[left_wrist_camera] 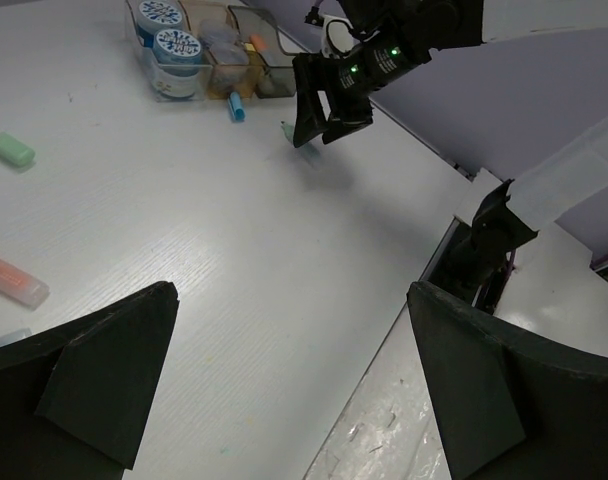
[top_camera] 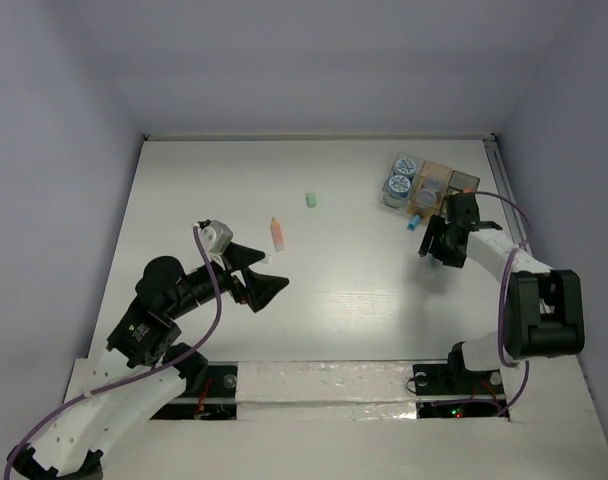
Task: Sort the stationery into containers
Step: Pick up the pen from the center of the board.
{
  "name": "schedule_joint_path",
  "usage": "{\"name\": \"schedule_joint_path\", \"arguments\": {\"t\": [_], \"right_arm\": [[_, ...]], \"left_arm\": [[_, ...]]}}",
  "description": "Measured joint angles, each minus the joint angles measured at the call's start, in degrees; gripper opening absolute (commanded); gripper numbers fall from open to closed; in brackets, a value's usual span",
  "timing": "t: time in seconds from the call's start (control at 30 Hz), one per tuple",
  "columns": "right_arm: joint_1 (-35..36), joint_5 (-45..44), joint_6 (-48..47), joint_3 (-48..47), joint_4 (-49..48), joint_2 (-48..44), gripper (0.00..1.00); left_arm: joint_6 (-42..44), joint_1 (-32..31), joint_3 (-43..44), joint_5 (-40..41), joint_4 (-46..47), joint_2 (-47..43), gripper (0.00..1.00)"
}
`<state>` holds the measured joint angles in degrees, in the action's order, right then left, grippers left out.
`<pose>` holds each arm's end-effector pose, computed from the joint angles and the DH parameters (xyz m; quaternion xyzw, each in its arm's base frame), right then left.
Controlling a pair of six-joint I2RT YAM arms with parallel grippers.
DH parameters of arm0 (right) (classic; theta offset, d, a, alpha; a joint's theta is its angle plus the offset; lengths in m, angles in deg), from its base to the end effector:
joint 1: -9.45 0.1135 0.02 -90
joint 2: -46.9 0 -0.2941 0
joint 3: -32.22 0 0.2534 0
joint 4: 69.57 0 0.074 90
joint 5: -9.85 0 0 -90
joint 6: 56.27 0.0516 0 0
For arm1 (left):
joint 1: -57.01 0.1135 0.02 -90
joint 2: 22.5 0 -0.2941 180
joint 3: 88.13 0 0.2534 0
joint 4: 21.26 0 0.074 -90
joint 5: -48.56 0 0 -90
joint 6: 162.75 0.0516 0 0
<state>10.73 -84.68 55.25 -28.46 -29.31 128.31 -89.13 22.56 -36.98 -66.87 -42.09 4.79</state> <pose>0.2739 0.0020 0.2049 0.1797 0.9506 0.0120 0.2529 0.0788 -0.0810 0.3572 0.2631 0.6379 -0.4406 0.5743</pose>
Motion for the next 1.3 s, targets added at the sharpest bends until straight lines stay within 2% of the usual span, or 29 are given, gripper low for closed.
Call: {"name": "schedule_joint_path", "arguments": {"t": [0.23, 0.3, 0.37, 0.47, 0.5, 0.53, 0.57, 0.6, 0.67, 0.77, 0.87, 1.03, 1.17, 1.3], "right_arm": [[1.07, -4.55, -0.76, -4.22, 0.26, 7.19, 0.62], [1.07, -5.35, -1.11, -5.73, 0.15, 9.11, 0.57], [1.07, -6.05, -1.46, -6.78, -0.04, 10.93, 0.48], [1.07, -6.4, -1.68, -6.97, -0.07, 12.5, 0.47], [1.07, -6.45, -1.84, -7.1, -0.2, 12.5, 0.4], [1.07, -6.43, -1.84, -7.1, -0.22, 12.5, 0.4], [1.09, -6.4, -1.99, -7.1, -0.15, 12.5, 0.32], [1.07, -6.34, -2.21, -7.1, -0.09, 12.5, 0.19], [1.09, -6.38, -2.19, -7.1, -0.26, 12.41, 0.11], [2.43, -6.25, -2.23, -6.69, -1.03, 11.54, 0.1], [8.66, -4.83, -1.38, -4.59, -2.62, 6.58, 0.1], [26.84, -1.68, 3.06, -6.16, -7.82, -1.16, 0.1], [40.11, -1.46, 6.47, -11.65, -13.79, 0.15, 0.1], [47.74, -0.72, 9.27, -15.28, -20.87, 2.36, 0.1]], "left_arm": [[-0.02, 0.0, 0.0, 1.29, -0.07, 0.24, 0.99], [-0.02, 0.0, 0.0, 2.1, -0.15, 0.52, 0.99], [-0.02, 0.0, 0.0, 2.43, -0.26, 0.87, 0.99], [-0.02, 0.0, 0.0, 2.8, -0.48, 1.29, 0.99], [-0.02, 0.0, 0.0, 2.86, -0.44, 1.44, 0.99], [-0.02, 0.0, 0.0, 2.93, -0.48, 1.57, 0.99], [-0.02, 0.0, 0.0, 2.95, -0.48, 1.75, 0.99], [-0.02, 0.0, 0.0, 2.95, -0.46, 1.9, 0.99], [-0.07, 0.0, 0.0, 2.93, -0.46, 2.32, 0.99], [-0.61, 0.0, 0.0, 2.51, -0.39, 3.41, 0.99], [-1.42, -0.02, 0.0, 1.42, 0.37, 5.46, 0.99], [-2.89, -0.02, -0.02, -0.09, 1.81, 9.64, 0.9], [-3.67, -0.02, -0.04, 0.66, 1.68, 12.13, 0.89], [-3.89, -0.07, -0.11, 5.86, 0.61, 12.04, 0.89]]}}
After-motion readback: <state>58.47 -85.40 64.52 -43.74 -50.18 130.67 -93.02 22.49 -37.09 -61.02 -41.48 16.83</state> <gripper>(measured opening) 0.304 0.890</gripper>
